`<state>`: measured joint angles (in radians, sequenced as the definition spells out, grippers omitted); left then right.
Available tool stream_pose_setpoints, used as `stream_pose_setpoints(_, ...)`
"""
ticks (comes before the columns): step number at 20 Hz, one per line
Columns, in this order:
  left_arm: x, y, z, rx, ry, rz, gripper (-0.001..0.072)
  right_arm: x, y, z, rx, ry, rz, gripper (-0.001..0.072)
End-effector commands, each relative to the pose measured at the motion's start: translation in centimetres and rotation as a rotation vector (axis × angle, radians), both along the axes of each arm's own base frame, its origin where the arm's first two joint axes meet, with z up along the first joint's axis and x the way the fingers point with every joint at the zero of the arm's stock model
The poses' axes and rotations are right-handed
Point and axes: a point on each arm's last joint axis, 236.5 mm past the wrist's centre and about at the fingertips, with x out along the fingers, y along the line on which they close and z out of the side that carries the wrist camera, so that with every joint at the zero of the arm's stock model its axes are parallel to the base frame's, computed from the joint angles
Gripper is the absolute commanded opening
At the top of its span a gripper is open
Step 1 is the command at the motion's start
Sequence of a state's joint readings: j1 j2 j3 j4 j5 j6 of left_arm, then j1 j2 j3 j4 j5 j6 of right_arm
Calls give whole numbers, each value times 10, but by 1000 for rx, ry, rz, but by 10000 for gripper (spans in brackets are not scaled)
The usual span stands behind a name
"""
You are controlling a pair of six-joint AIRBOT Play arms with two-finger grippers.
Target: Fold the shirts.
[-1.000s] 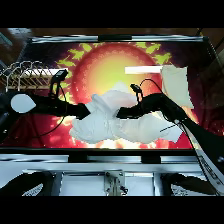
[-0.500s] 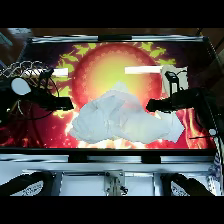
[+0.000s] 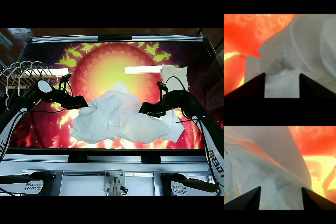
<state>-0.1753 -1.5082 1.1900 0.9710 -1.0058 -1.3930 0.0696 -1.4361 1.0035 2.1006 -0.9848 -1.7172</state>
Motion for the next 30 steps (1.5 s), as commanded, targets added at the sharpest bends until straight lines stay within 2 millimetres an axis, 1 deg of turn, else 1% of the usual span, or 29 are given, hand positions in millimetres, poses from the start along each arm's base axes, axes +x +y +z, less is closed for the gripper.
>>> stream_pose_setpoints(1,10,-15,-2,-81,-9,22,268,7,17,-18,28,4,-5,435)
stream_pose_setpoints(2,7,-16,-4,-83,6,15,182,10,18,-15,34,-6,-11,136)
stream_pose_setpoints(3,5,-15,-5,-82,12,8,122,16,19,-10,38,-23,-9,59)
stream_pose_setpoints(4,5,-14,-4,-80,6,-7,46,24,20,-1,37,-61,19,52)
stream_pose_setpoints(6,11,-12,8,-87,-10,-19,44,52,23,29,37,-163,50,52)
stream_pose_setpoints(9,29,-6,36,-92,-80,-39,46,98,26,89,48,-335,33,52)
stream_pose_setpoints(10,31,-1,40,-85,-83,-43,91,106,26,102,54,-363,22,52)
stream_pose_setpoints(11,28,4,39,-73,-69,-51,418,109,26,107,53,-376,21,52)
stream_pose_setpoints(12,20,10,32,-57,-22,-56,692,108,25,106,49,-368,20,52)
stream_pose_setpoints(14,-8,24,5,-6,144,-78,682,99,25,96,35,-322,42,53)
stream_pose_setpoints(15,-19,25,-9,6,206,-101,682,94,26,93,36,-299,54,53)
stream_pose_setpoints(16,-23,20,-20,-11,249,-105,682,91,26,91,37,-288,60,53)
stream_pose_setpoints(17,-20,12,-28,-44,267,-93,682,90,27,91,40,-281,63,52)
stream_pose_setpoints(19,-5,-12,-34,-139,231,-75,668,88,27,91,41,-274,63,53)
stream_pose_setpoints(20,8,-22,-33,-183,187,-58,583,89,27,91,41,-274,62,53)
stream_pose_setpoints(21,23,-28,-28,-222,131,-34,258,89,27,91,40,-276,61,53)
stream_pose_setpoints(22,37,-31,-16,-257,76,-18,53,91,26,91,39,-282,58,53)
stream_pose_setpoints(23,52,-32,2,-285,11,-24,47,94,26,93,38,-296,51,53)
stream_pose_setpoints(24,68,-31,26,-303,-67,-41,46,101,24,96,34,-326,34,53)
stream_pose_setpoints(25,85,-27,54,-308,-144,-51,46,113,19,104,28,-375,9,53)
stream_pose_setpoints(26,102,-22,90,-314,-236,-61,46,131,15,121,31,-451,-27,53)
stream_pose_setpoints(27,118,-17,128,-316,-333,-66,46,151,11,146,40,-539,-68,53)
stream_pose_setpoints(28,131,-12,173,-317,-446,-75,46,171,6,183,59,-646,-111,53)
stream_pose_setpoints(29,140,-8,218,-316,-555,-83,46,188,0,225,68,-757,-145,53)
stream_pose_setpoints(30,143,-3,267,-313,-673,-93,45,198,-4,275,79,-880,-172,52)
